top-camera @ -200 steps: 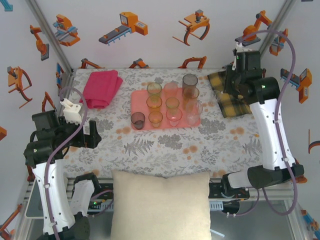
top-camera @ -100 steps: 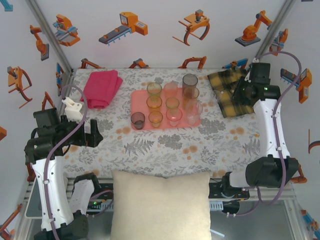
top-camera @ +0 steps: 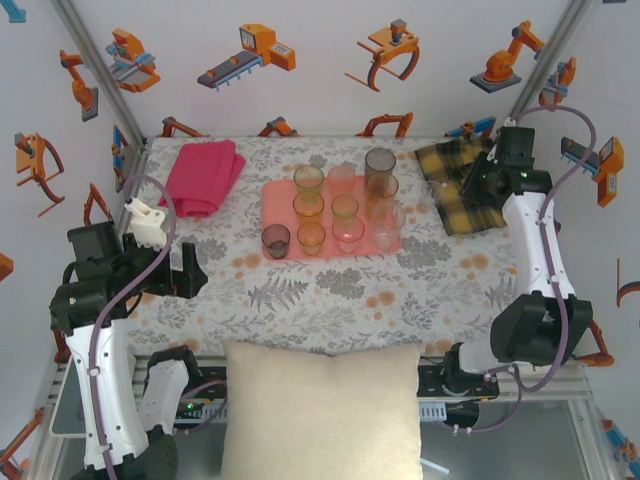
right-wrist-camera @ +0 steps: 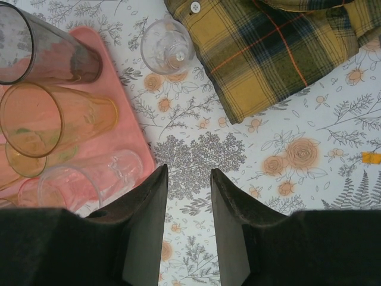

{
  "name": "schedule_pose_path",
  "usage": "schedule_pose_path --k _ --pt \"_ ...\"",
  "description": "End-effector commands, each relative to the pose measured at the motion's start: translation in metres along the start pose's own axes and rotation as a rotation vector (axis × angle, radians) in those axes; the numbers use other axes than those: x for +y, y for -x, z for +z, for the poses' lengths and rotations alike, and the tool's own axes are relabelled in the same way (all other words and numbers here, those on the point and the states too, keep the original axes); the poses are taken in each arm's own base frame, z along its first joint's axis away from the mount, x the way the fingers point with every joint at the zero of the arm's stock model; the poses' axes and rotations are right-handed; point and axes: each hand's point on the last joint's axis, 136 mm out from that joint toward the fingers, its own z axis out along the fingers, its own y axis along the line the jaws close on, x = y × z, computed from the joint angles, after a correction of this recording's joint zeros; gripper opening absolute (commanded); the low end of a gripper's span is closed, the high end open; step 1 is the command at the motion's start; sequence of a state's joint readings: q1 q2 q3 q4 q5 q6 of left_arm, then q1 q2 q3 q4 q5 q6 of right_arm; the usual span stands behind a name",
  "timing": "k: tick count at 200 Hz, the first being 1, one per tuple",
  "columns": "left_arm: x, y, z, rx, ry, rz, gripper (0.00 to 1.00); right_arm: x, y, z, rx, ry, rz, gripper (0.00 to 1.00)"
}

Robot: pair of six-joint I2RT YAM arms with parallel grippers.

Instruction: Place the glasses into the tray

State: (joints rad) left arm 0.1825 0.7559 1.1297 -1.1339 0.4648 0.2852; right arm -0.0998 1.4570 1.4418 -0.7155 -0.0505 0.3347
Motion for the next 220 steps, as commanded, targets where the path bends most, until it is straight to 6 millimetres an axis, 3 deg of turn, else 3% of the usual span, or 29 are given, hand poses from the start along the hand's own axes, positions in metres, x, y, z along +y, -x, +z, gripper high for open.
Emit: schedule_pose_path --k 1,70,98,161,220 --pt "-0.004 0.0 0.002 -0.002 -0.023 0.005 0.97 0.003 0.014 0.008 -0.019 0.016 0.02 0.35" --pt "0.007 0.005 0.0 -0.01 0.038 0.002 0.97 -0.004 0.024 0.06 0.024 -0.033 -0.029 0.34" --pt "0.009 0.008 0.001 -0.005 0.039 0.0 0.97 0.003 0.027 0.09 0.035 0.007 -0.051 0.32" --pt "0.013 0.016 0.012 0.035 0.009 -0.045 0.97 -0.007 0.025 0.15 0.091 -0.062 -0.092 0.3" --pt "0.019 0.023 0.018 0.055 0.011 -0.05 0.97 0.006 0.021 0.175 0.121 -0.05 -0.17 0.31"
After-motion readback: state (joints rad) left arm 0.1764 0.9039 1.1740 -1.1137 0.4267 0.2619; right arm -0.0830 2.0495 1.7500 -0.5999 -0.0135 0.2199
